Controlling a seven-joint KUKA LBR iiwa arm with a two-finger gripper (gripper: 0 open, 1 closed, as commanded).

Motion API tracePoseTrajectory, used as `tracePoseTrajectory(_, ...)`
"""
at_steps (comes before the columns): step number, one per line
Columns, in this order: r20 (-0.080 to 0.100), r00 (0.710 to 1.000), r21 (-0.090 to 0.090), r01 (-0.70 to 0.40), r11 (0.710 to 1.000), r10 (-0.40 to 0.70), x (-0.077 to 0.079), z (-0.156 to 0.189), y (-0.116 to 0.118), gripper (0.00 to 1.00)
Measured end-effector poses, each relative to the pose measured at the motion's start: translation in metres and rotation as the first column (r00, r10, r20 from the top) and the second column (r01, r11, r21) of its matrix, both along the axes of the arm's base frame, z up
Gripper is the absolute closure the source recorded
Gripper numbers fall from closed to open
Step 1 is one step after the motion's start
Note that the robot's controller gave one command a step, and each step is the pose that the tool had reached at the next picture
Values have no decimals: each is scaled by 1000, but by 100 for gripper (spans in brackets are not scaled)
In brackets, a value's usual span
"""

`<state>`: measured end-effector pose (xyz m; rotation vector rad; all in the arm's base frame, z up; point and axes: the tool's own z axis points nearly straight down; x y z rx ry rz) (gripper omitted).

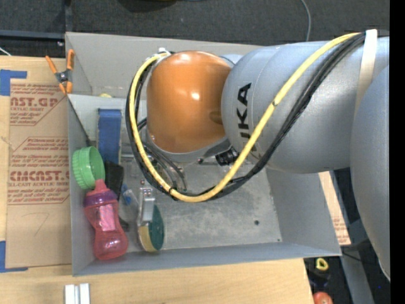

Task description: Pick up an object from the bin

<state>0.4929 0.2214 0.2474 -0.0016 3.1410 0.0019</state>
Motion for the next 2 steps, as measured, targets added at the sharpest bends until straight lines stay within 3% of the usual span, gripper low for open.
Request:
tracePoseTrajectory(1,0,1000,0,0,1000,0,0,0,0,0)
tracePoseTrajectory(2,0,997,1,77,997,-77,53,-49,16,0)
